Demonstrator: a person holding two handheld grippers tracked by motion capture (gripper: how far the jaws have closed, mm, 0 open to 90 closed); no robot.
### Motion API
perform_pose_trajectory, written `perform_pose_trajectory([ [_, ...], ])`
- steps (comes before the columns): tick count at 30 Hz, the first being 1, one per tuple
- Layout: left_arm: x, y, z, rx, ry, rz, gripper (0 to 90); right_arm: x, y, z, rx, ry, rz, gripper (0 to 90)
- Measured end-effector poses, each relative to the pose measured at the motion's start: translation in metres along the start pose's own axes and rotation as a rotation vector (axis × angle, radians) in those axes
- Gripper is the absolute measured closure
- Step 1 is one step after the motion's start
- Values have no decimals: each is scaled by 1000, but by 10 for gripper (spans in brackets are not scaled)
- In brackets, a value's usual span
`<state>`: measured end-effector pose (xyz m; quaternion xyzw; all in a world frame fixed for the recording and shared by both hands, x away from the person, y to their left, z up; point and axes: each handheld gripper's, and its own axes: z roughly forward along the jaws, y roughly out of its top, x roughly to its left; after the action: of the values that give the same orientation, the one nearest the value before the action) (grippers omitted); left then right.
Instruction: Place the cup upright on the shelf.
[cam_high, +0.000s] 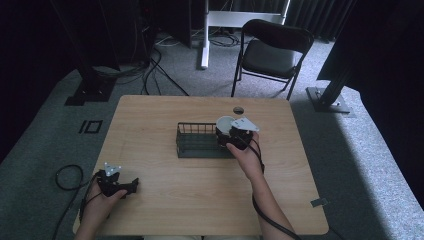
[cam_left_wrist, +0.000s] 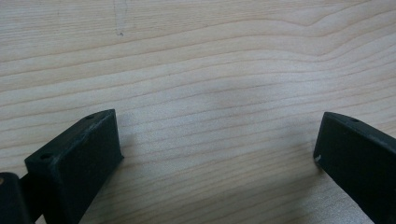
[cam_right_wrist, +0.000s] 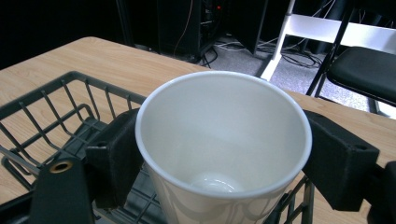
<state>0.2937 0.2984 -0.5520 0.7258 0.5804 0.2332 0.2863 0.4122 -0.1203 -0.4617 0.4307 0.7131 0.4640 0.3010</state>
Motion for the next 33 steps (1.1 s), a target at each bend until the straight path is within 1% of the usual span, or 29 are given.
perform_pose_trajectory([
  [6, 0, 0, 0, 0, 0, 0, 10, 0, -2, 1, -2, 4, 10, 196],
  [10, 0, 0, 0, 0, 0, 0, 10, 1, -1, 0, 4, 4, 8, 194],
  [13, 0, 0, 0, 0, 0, 0, 10, -1, 0, 1, 11, 0, 27, 189],
  [14, 0, 0, 0, 0, 0, 0, 10, -1, 0, 1, 11, 0, 27, 189],
  [15, 0, 0, 0, 0, 0, 0, 10, -1, 0, 1, 11, 1, 33, 180],
  [16, 0, 0, 0, 0, 0, 0, 10, -1, 1, 1, 7, 12, 31, 120],
  [19, 0, 0, 0, 0, 0, 0, 10, 0, 5, -3, -10, 23, 25, 115],
  [21, 0, 0, 0, 0, 0, 0, 10, -1, 8, -7, -28, 24, 25, 115],
  [23, 0, 0, 0, 0, 0, 0, 10, -3, 10, -11, -33, 23, 16, 115],
  [26, 0, 0, 0, 0, 0, 0, 10, -6, 11, -15, -32, 29, 6, 115],
  [27, 0, 0, 0, 0, 0, 0, 10, -6, 10, -17, -30, 29, 9, 115],
  [33, 0, 0, 0, 0, 0, 1, 10, -12, 4, -26, -28, 43, -6, 114],
])
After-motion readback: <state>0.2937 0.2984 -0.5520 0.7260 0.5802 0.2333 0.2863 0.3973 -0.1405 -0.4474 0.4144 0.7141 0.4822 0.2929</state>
